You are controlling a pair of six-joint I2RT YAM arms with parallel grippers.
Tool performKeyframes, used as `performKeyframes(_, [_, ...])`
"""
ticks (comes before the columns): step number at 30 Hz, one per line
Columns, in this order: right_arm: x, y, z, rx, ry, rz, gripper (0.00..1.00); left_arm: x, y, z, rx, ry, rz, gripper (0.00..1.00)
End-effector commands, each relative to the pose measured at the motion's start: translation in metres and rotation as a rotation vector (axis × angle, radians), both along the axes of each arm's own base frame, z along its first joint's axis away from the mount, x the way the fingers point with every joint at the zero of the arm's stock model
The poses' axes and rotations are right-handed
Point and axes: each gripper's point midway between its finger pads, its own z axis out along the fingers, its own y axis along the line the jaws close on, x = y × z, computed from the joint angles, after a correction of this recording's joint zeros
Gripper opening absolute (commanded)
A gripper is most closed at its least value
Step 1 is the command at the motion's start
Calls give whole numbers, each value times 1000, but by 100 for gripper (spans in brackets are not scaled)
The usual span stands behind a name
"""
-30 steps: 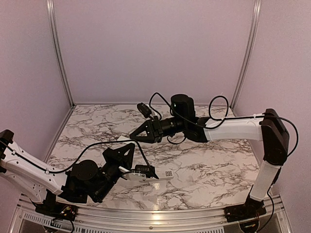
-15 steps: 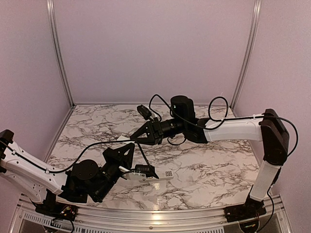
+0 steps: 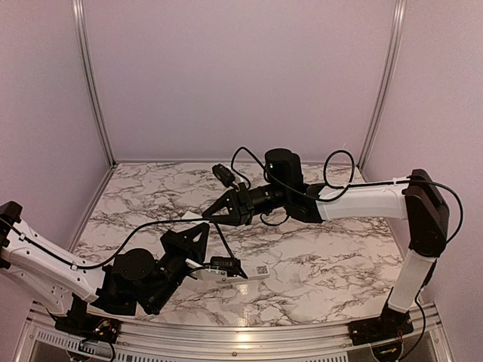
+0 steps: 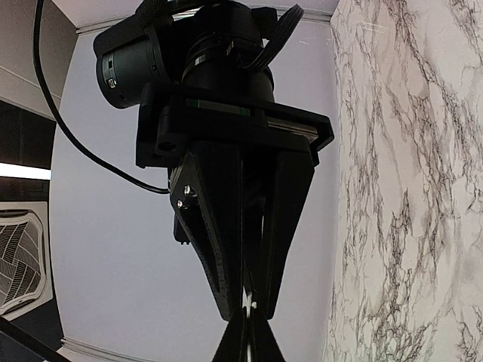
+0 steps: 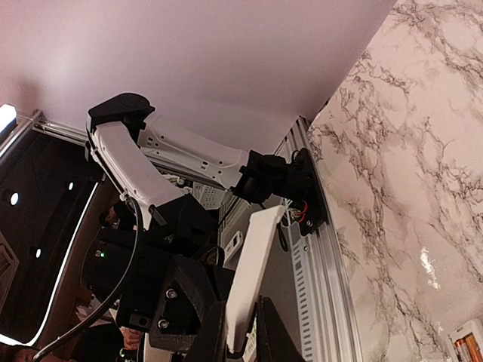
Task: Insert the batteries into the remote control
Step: Pass from the left arm to the right, then pass from the right arm to the left
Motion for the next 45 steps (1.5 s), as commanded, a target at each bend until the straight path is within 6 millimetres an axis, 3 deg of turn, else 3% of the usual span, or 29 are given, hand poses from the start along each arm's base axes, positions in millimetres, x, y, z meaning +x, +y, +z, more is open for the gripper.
performKeyframes(1, [-11, 0, 4, 7, 5, 29, 14, 3, 1, -5, 23, -1, 16, 0])
performKeyframes(4, [-11, 0, 3, 3, 11, 31, 15, 3, 1, -4, 23, -4, 21, 0])
performKeyframes(11, [-13, -1, 5, 8, 13, 37, 0, 4, 1, -6, 34, -6, 24, 0])
performKeyframes(15, [-14, -1, 9, 27, 19, 48, 0, 4, 2, -5, 32, -7, 26, 0])
performKeyframes(16, [-15, -1, 11, 31, 19, 51, 0, 4, 2, -5, 29, -6, 26, 3])
performKeyframes(20, [-12, -3, 13, 37, 14, 41, 0, 3, 4, -4, 19, 3, 20, 35])
performKeyframes(22, [-4, -8, 12, 35, 12, 17, 0, 3, 5, -5, 16, 13, 13, 45])
performKeyframes(27, [20, -24, 0, 9, -16, -59, 0, -1, 6, -7, -4, 79, -18, 49])
performKeyframes(33, [44, -48, -35, -85, -86, -130, 0, -10, 6, -22, -64, 363, -63, 52])
performKeyframes(37, [43, -59, -48, -112, -158, -123, 0, -14, 14, -21, -163, 540, -124, 56])
performKeyframes(45, [27, -77, -57, -88, -239, -66, 0, 10, 36, 9, -497, 817, -165, 83])
